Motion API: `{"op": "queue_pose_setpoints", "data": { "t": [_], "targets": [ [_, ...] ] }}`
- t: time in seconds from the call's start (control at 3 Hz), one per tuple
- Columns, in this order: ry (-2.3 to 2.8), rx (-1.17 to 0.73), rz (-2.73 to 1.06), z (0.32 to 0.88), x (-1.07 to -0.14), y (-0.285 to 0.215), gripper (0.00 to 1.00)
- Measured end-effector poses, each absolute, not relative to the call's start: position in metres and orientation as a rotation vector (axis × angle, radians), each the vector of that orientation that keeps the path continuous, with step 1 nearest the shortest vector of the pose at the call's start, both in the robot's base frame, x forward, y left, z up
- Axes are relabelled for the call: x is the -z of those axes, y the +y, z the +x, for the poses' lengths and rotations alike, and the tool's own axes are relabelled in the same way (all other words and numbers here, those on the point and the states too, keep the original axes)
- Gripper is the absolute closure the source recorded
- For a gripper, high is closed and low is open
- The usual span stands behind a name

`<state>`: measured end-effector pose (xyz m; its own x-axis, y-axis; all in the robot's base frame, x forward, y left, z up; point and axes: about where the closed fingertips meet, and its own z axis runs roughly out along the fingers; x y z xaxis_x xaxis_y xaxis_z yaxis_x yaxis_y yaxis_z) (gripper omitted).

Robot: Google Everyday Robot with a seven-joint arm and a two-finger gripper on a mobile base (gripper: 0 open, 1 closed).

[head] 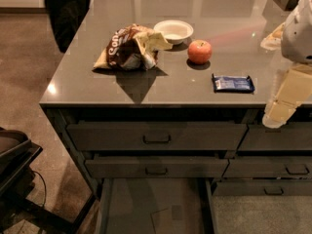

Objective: Place brown chip bag into bottom drawer

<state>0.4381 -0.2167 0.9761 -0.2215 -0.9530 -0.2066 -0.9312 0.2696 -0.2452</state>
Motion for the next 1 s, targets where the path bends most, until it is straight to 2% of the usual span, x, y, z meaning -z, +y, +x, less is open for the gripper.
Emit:
{"op": "queue_pose_setpoints", "data": {
  "t": [0.67,1.0],
  "targets": [
    [2.189,0.078,-1.722,0.449,-0.973,-0.208,0.00],
    [2.150,0.027,-1.826,0.469,-0.957,-0.186,0.00]
  ]
}}
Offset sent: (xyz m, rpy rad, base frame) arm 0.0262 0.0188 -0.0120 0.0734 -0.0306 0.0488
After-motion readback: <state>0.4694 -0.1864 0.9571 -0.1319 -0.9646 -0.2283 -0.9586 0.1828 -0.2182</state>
